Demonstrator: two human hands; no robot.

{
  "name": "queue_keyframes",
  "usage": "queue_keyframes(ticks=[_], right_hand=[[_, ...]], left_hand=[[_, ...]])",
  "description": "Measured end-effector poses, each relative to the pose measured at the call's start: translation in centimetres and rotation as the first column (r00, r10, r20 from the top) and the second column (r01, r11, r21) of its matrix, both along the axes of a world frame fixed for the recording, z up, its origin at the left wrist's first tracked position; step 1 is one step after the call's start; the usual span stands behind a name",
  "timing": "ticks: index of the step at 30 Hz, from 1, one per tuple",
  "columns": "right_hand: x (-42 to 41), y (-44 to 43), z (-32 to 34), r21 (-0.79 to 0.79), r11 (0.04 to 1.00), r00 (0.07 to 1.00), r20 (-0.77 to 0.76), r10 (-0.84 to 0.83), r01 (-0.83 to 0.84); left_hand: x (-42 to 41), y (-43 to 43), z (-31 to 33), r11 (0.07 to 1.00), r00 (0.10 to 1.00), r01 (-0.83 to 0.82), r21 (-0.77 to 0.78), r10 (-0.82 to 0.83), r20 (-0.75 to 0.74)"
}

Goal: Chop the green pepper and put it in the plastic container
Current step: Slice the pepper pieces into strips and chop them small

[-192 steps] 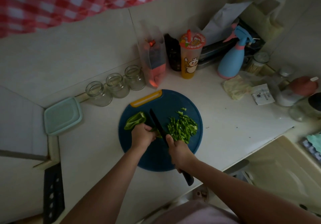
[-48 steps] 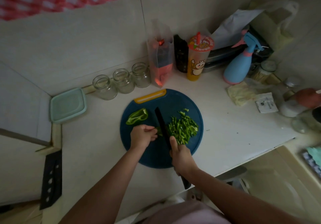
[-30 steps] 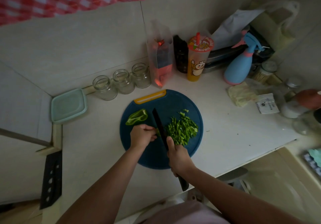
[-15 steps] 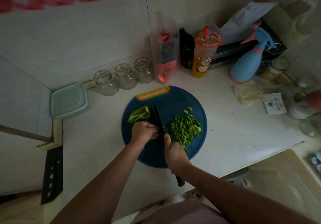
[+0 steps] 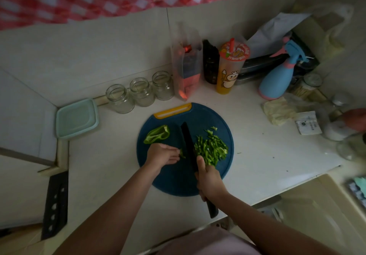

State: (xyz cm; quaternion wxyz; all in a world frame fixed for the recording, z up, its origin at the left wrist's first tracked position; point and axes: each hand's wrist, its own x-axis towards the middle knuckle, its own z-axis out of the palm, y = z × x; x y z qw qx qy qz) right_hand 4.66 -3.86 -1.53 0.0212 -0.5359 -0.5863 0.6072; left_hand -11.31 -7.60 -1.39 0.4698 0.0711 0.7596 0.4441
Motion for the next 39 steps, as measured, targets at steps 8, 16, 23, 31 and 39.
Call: queue_keyframes(ticks=[8, 16, 23, 31, 39], right_hand=[[-0.1, -0.2, 1.7, -0.123, 0.992, 0.995, -0.097, 0.015, -0.027], [-0.4, -0.5, 1.6, -0.096, 0.994, 0.998, -0.032, 0.055, -0.058], [-0.8, -0.9, 1.2, -0.025, 0.996, 0.996, 0.025, 0.085, -0.084], [-0.8, -1.7, 2.5, 0.134, 0.978, 0.987, 0.042, 0.157, -0.162], [-3.4, -1.6, 1.4, 0.149, 0.98, 0.985, 0.134, 0.11, -0.129]], left_hand=[[0.2, 0.3, 0.2, 0.999, 1.0, -0.002, -0.037, 0.001, -0.022], [0.3, 0.3, 0.5, 0.999, 0.999, 0.002, -0.051, -0.004, -0.042], [0.3, 0.6, 0.6, 0.995, 0.998, -0.001, -0.101, -0.005, -0.059], [-0.6, 0.8, 0.6, 0.958, 0.993, 0.116, -0.262, -0.118, 0.006], [-1.0, 1.8, 0.7, 0.932, 0.974, 0.222, -0.287, -0.224, 0.025]])
